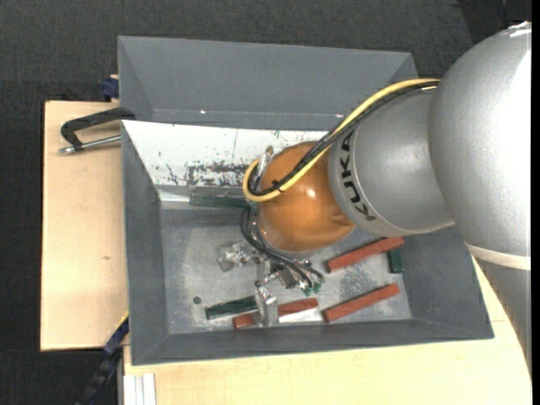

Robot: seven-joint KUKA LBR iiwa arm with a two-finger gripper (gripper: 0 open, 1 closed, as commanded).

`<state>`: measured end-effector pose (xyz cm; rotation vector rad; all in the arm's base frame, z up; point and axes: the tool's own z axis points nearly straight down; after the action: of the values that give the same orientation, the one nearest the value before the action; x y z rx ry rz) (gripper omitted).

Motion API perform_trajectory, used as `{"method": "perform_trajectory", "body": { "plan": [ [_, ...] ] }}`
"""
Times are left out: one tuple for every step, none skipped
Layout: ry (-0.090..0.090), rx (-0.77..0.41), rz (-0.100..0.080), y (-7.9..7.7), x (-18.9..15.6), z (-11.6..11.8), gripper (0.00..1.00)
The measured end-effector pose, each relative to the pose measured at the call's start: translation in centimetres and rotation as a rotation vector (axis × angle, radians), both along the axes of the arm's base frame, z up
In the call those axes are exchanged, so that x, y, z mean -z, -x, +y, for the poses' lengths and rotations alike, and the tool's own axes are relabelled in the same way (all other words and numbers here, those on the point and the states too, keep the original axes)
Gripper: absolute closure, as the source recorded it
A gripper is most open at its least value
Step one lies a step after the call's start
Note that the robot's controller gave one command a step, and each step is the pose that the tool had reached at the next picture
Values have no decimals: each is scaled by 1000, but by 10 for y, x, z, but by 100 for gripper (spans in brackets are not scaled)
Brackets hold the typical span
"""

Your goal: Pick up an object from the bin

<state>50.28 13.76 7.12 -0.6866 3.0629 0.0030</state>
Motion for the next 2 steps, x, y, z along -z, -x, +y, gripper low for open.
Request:
{"method": "perform_trajectory", "body": {
  "plan": [
    [0, 0, 0, 0, 0, 0, 0],
    [0, -281, -5, 4, -2, 30, 100]
  ]
}}
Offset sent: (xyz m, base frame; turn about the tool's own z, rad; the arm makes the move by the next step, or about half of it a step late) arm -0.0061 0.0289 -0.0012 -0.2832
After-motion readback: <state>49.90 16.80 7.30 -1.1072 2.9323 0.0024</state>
